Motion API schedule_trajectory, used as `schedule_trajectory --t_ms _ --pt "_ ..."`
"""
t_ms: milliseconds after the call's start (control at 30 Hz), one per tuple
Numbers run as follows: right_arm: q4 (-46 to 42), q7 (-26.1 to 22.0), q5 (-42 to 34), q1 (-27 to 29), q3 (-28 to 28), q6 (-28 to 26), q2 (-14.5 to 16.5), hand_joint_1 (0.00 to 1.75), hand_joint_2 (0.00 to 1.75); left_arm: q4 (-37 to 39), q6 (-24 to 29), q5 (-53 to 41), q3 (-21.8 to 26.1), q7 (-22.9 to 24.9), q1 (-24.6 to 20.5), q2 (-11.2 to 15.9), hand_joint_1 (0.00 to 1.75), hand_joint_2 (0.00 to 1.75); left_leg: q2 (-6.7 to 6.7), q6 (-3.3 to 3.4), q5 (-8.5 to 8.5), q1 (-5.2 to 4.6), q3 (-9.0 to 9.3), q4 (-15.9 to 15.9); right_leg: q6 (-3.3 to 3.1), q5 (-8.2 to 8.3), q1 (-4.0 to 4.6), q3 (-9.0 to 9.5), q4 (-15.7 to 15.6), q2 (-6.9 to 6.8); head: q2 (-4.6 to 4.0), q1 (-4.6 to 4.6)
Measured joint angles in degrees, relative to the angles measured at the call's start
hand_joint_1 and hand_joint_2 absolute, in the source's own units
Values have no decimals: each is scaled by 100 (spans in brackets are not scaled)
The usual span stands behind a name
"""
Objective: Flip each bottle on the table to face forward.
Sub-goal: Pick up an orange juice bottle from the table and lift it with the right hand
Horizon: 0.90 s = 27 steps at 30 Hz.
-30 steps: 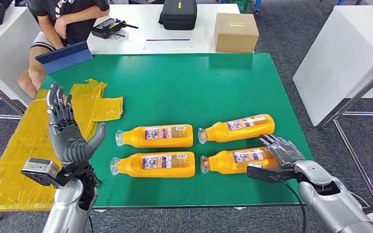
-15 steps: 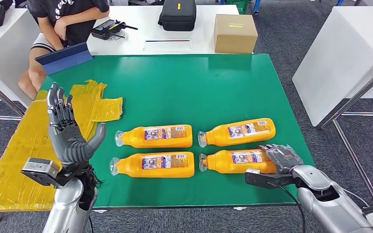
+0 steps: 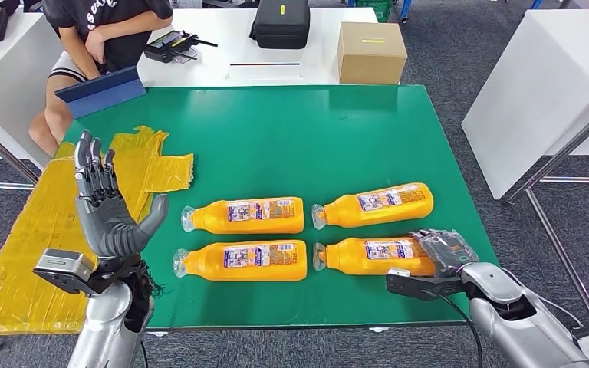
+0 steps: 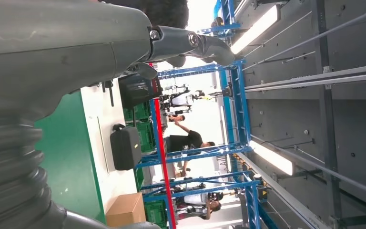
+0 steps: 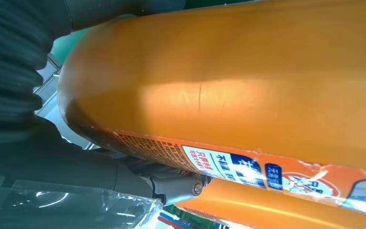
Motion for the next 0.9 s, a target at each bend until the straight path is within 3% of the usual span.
schedule_trajectory --t_ms 333,500,733,900 --pt "-155 7 -15 109 -57 -246 89 175 175 19 24 2 4 -1 2 0 0 175 0 4 -3 0 -5 0 0 0 -1 0 1 0 0 1" --pt "-418 -138 -403 296 -230 -369 255 175 175 17 46 2 13 14 12 -2 0 175 -3 4 1 2 -22 -1 0 0 -3 -4 2 -3 0 0" --pt "-1270 -244 -993 583 -794 -445 462 175 175 17 12 -10 92 91 8 -31 0 175 -7 3 2 2 -37 0 0 -1 -3 -25 2 -6 0 1" --pt "-1907 -201 -1761 878 -1508 -921 867 175 175 59 5 -5 149 131 -34 -45 0 175 -9 3 2 2 -48 0 0 -2 -3 -34 2 -8 0 -1"
